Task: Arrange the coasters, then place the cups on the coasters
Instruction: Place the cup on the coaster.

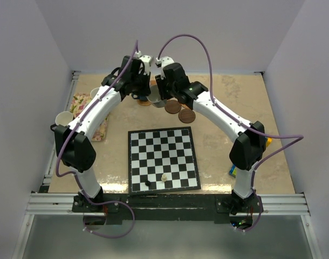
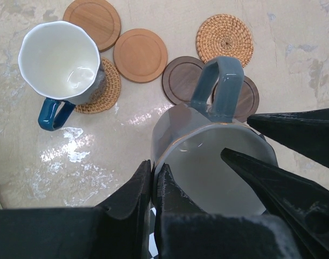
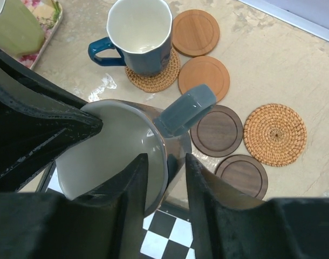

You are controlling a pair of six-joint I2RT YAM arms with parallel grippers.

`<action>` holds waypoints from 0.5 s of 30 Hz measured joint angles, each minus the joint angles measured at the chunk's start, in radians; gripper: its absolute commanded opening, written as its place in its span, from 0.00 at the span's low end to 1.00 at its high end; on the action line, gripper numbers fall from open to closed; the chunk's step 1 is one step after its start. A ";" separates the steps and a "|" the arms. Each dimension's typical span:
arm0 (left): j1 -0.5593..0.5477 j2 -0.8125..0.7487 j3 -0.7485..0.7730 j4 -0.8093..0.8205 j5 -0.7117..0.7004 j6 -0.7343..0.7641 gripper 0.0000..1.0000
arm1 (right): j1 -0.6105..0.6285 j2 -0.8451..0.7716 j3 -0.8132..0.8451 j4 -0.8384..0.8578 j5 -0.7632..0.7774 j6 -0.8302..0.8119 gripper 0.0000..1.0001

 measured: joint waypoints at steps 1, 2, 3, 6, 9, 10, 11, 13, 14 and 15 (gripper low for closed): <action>-0.001 0.000 0.000 0.001 -0.001 0.000 0.00 | 0.000 0.003 0.001 0.000 0.000 0.000 0.23; -0.003 0.000 0.000 0.002 0.000 -0.002 0.00 | 0.001 0.006 0.003 0.000 -0.001 -0.002 0.16; -0.003 0.000 0.000 0.002 -0.003 -0.003 0.00 | 0.003 0.009 0.005 0.001 0.012 -0.002 0.08; -0.009 0.000 -0.001 0.007 -0.001 -0.026 0.07 | 0.003 0.019 0.011 0.000 0.054 0.004 0.00; -0.014 0.000 -0.013 0.033 -0.012 -0.032 0.47 | 0.002 0.032 0.020 -0.010 0.082 0.015 0.00; -0.013 -0.003 -0.021 0.044 -0.002 -0.035 0.56 | 0.002 0.034 0.020 -0.019 0.090 0.017 0.00; -0.013 -0.008 -0.024 0.055 -0.003 -0.034 0.62 | 0.002 0.034 0.020 -0.031 0.090 0.020 0.00; -0.013 -0.031 -0.043 0.098 -0.003 -0.042 0.69 | -0.001 0.034 0.020 -0.060 0.101 0.027 0.00; -0.013 -0.051 -0.058 0.122 -0.006 -0.045 0.72 | -0.005 0.034 0.020 -0.072 0.105 0.034 0.00; -0.013 -0.074 -0.077 0.145 -0.012 -0.045 0.74 | -0.012 0.034 0.021 -0.082 0.106 0.042 0.00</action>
